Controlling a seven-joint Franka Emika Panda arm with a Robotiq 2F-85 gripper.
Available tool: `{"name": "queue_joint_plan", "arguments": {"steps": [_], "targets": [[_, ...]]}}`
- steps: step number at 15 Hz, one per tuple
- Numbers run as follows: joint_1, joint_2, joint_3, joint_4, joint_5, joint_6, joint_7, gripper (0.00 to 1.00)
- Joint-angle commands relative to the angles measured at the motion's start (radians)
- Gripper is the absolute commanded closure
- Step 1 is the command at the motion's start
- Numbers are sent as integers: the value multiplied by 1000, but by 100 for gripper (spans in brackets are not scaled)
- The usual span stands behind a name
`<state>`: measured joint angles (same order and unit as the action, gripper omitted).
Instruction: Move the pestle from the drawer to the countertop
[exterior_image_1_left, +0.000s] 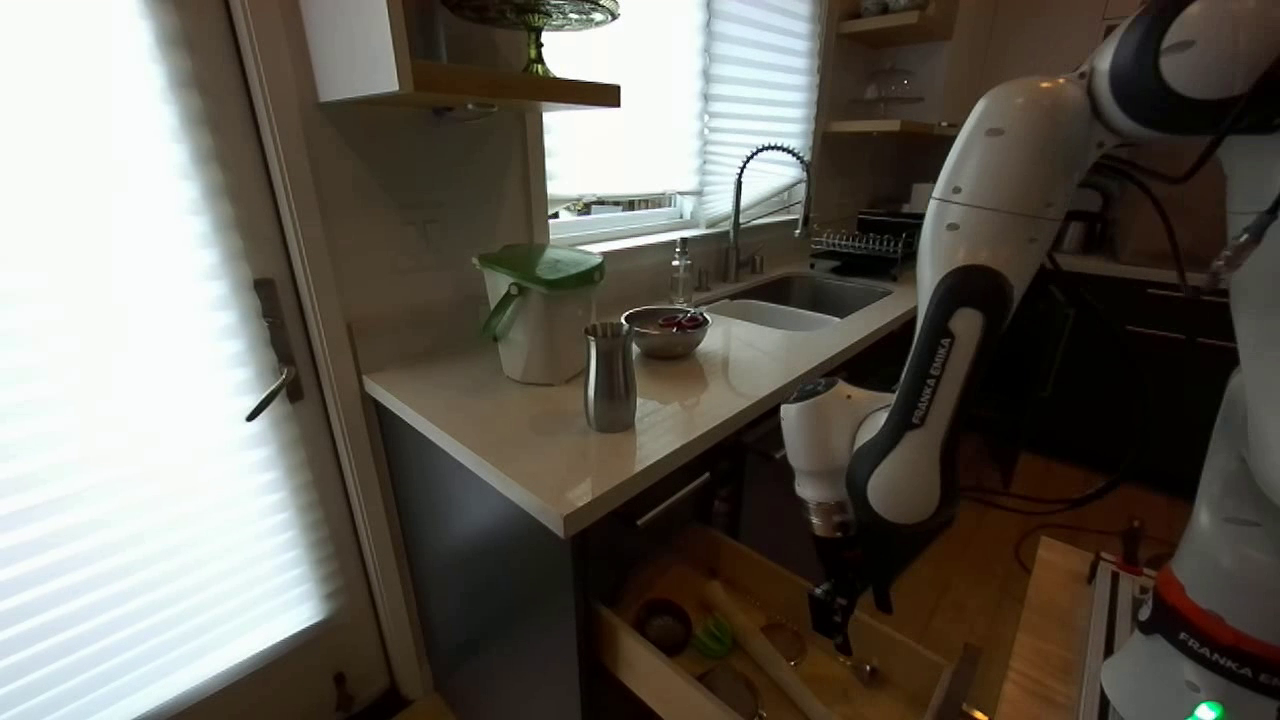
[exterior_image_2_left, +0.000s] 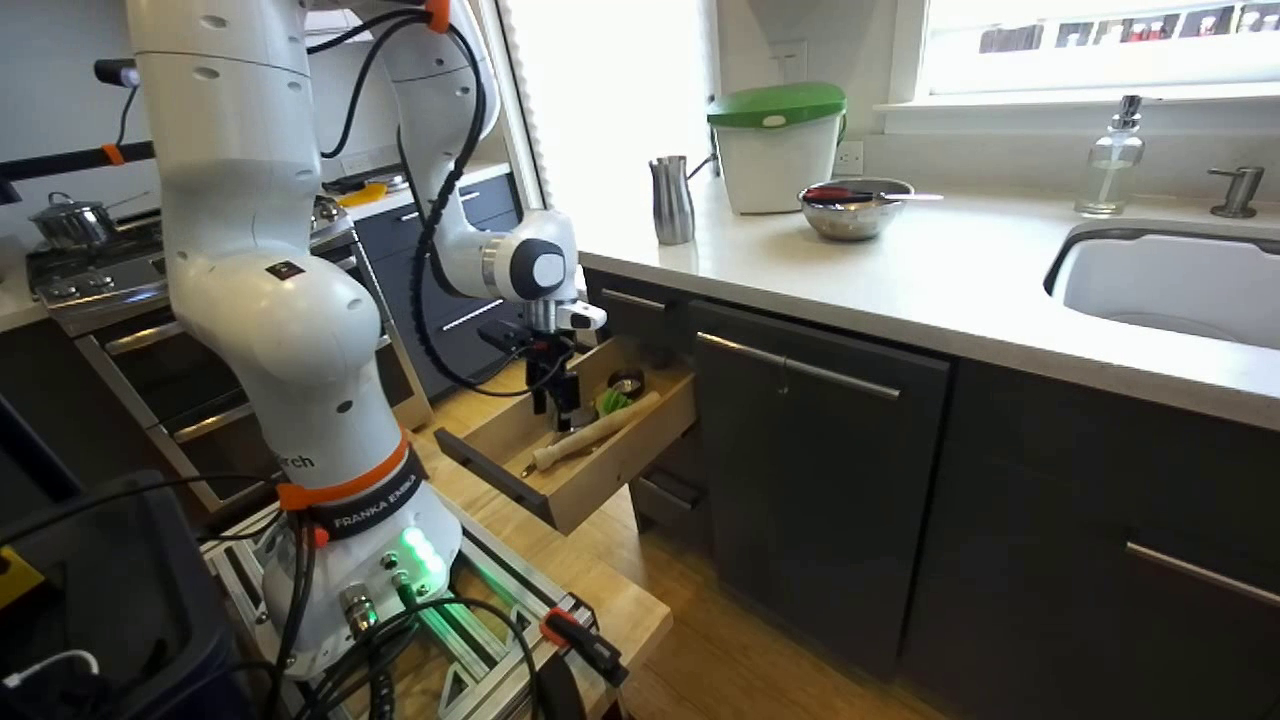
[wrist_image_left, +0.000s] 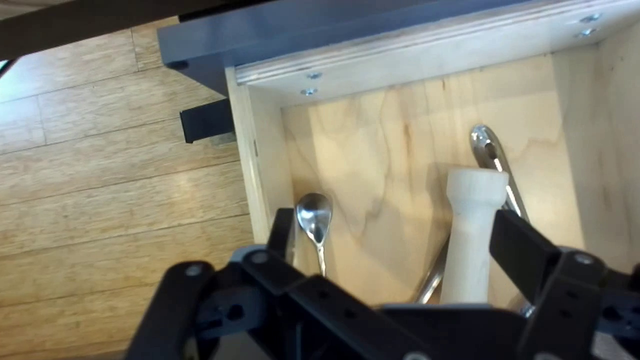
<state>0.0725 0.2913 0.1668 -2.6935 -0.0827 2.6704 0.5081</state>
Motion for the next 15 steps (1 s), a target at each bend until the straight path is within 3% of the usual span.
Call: {"name": "queue_joint_plan", "arguments": {"steps": [1, 4, 8, 11, 13, 14, 15], "targets": [[19, 219, -5, 135, 130, 0, -121, 0], [-17, 318, 31, 224, 240, 33, -234, 0], [2, 406, 47, 313, 293, 42, -291, 0], [34, 443, 29, 349, 296, 6, -266, 19], [56, 441, 2, 340, 285, 29, -249, 20], [53, 443, 0, 339, 288, 31, -253, 35], [52, 447, -5, 341, 288, 31, -255, 37]]}}
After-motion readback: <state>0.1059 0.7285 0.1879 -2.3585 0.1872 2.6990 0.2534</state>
